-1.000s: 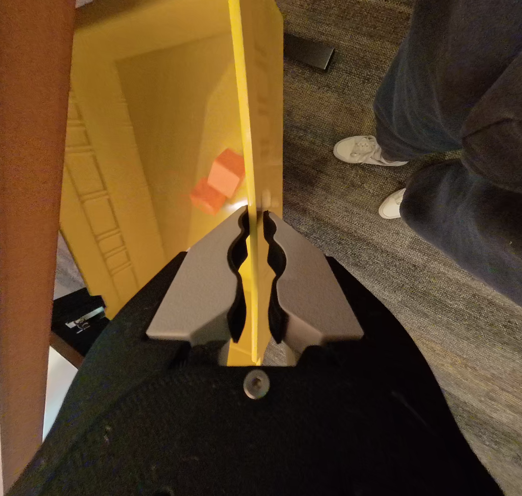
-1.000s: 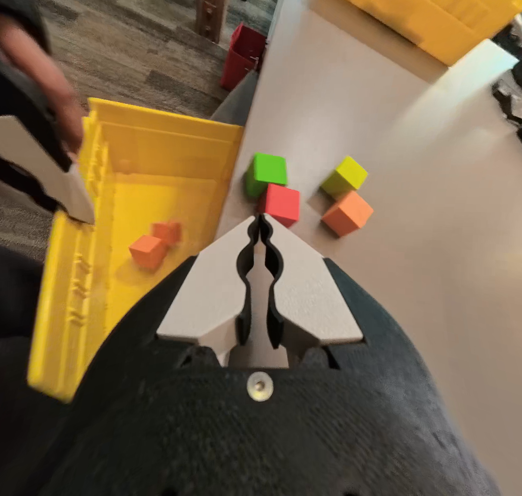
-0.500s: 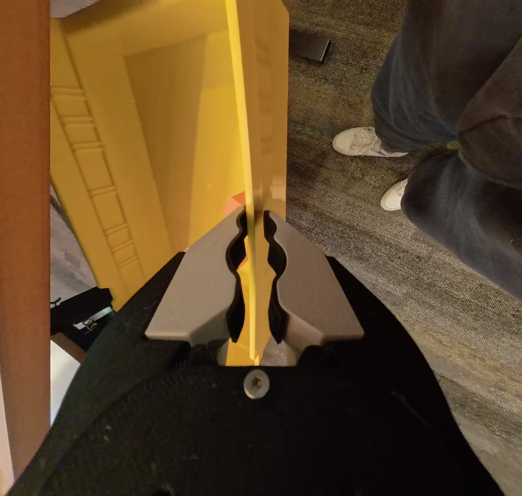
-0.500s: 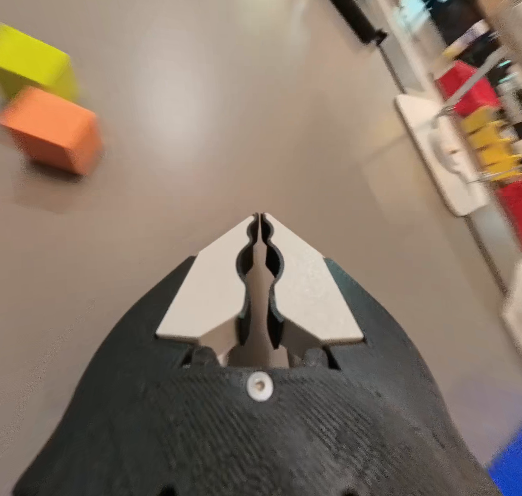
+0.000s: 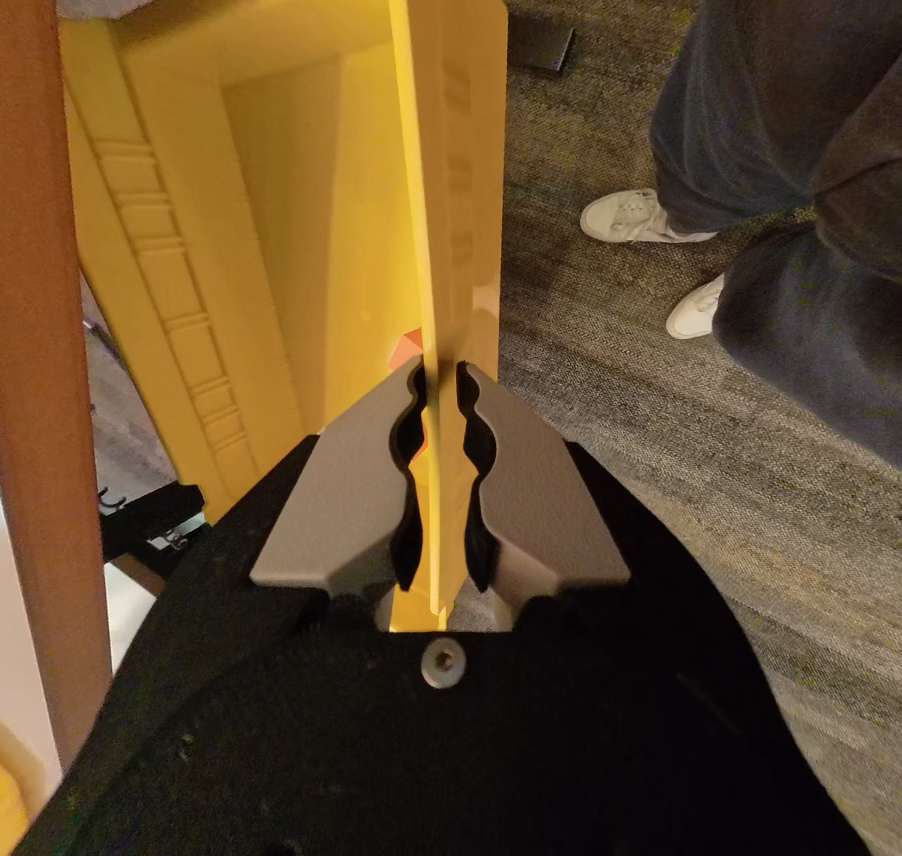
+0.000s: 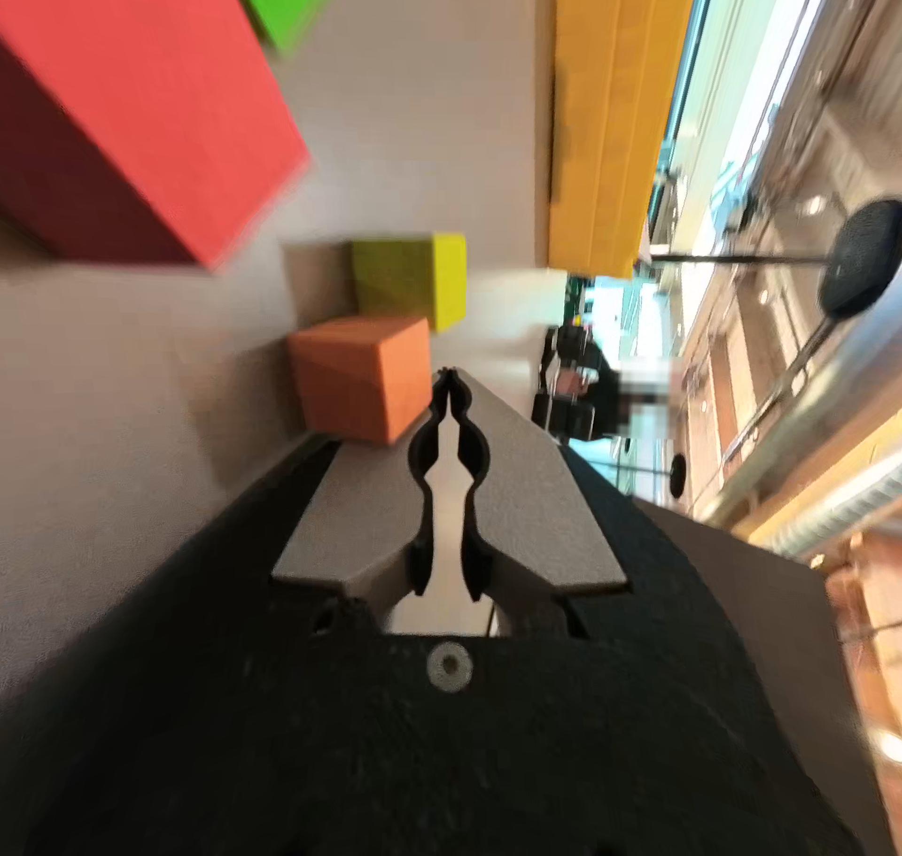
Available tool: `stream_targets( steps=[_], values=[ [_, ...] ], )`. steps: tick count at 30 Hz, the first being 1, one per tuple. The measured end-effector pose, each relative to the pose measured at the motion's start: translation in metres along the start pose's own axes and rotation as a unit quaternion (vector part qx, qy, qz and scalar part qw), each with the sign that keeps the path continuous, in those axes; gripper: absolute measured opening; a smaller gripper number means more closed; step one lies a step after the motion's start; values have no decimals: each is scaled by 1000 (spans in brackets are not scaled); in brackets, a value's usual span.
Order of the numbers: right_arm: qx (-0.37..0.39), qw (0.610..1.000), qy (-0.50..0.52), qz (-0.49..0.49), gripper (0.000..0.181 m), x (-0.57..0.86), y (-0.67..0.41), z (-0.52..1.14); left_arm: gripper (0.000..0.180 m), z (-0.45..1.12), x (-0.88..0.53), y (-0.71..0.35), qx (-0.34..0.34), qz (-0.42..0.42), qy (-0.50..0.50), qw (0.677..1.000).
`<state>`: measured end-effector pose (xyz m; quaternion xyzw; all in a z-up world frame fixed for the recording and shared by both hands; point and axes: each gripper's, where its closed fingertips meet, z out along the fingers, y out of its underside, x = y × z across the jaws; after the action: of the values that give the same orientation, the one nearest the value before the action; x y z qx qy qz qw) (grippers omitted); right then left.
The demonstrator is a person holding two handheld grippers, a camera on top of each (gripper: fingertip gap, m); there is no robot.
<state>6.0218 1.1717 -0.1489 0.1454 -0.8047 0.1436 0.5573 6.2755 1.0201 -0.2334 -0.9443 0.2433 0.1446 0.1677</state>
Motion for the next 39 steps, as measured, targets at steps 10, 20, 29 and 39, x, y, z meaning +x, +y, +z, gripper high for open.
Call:
stream_targets(
  steps=[10, 20, 29, 39],
  values=[
    [124, 988, 1, -96, 0, -20, -115, -20, 8, -1, -3, 11, -20, 4, -16, 1000],
    [133, 988, 41, -68, 0, -7, -171, -44, 9, -5, -1, 18, -20, -2, -23, 1000],
    [-41, 951, 40, 302, 27, 47, -101, -68, 8, -28, 31, 80, -52, -110, -43, 992],
    [120, 785, -277, 541, 35, 2, -297, -51, 8, -92, 108, 211, -171, -155, -71, 970]
  ],
)
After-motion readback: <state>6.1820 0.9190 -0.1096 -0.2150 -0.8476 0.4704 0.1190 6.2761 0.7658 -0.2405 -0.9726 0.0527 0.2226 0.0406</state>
